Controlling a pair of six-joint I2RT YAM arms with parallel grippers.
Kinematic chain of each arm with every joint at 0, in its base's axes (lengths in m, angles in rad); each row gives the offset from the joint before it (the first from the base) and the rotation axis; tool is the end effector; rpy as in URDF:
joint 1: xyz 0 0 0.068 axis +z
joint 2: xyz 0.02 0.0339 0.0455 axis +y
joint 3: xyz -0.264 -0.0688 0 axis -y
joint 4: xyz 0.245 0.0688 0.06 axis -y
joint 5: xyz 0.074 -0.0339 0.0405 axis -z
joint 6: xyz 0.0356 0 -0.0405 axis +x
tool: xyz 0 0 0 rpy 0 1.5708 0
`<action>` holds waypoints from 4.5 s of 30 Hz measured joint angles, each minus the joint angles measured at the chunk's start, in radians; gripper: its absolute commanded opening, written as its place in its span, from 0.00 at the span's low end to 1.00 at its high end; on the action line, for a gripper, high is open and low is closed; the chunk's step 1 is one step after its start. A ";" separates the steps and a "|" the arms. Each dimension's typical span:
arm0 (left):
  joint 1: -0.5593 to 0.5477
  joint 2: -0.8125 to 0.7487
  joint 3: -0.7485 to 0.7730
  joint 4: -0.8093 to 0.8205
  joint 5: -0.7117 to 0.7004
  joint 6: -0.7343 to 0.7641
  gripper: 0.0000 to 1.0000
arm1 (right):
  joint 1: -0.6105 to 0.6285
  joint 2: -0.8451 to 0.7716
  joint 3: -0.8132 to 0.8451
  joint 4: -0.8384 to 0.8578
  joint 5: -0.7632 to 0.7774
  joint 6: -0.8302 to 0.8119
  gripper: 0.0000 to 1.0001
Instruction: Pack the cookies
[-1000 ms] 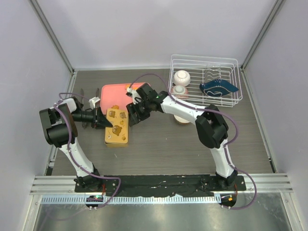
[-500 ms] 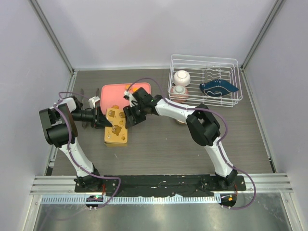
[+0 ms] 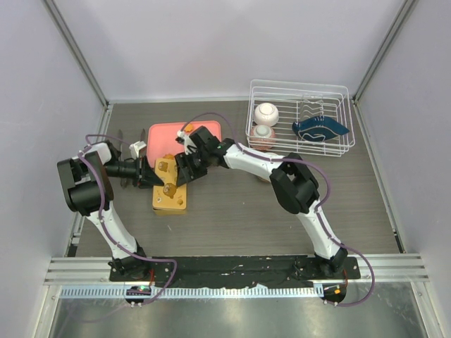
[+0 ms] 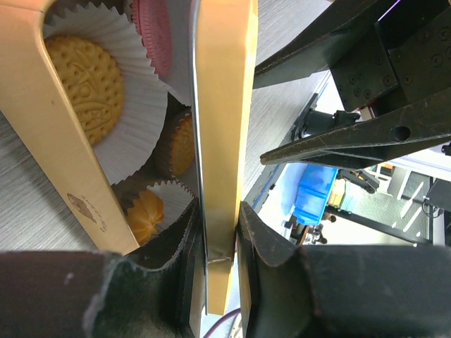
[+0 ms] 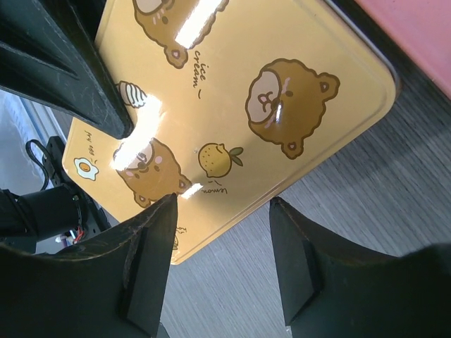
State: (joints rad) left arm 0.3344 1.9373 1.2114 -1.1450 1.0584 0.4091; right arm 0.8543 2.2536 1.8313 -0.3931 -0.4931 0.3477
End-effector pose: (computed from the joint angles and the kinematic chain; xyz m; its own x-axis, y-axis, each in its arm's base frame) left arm 0.3036 0.0726 0.1548 -0.9887 -0.1371 -0.0600 -0.0120 0.4720 -0.8815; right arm 0.3202 0.3933 0.1959 -0.7485 -0.4024 -0.5271 -0.6620 0.5009 0.5576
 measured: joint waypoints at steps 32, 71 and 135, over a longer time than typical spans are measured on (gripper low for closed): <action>0.002 0.012 0.006 0.007 -0.071 0.019 0.48 | 0.001 0.059 0.045 0.012 -0.030 0.027 0.59; 0.002 -0.108 0.014 0.019 -0.230 0.013 0.60 | 0.002 0.060 0.063 0.027 -0.052 0.049 0.58; 0.002 -0.171 -0.017 0.121 -0.343 -0.009 0.62 | 0.002 0.079 0.078 0.034 -0.067 0.070 0.58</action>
State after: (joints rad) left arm 0.3359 1.7668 1.1942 -1.0237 0.7151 0.4004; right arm 0.8566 2.3329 1.9095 -0.3592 -0.5602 0.4175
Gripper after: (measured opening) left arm 0.624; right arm 0.578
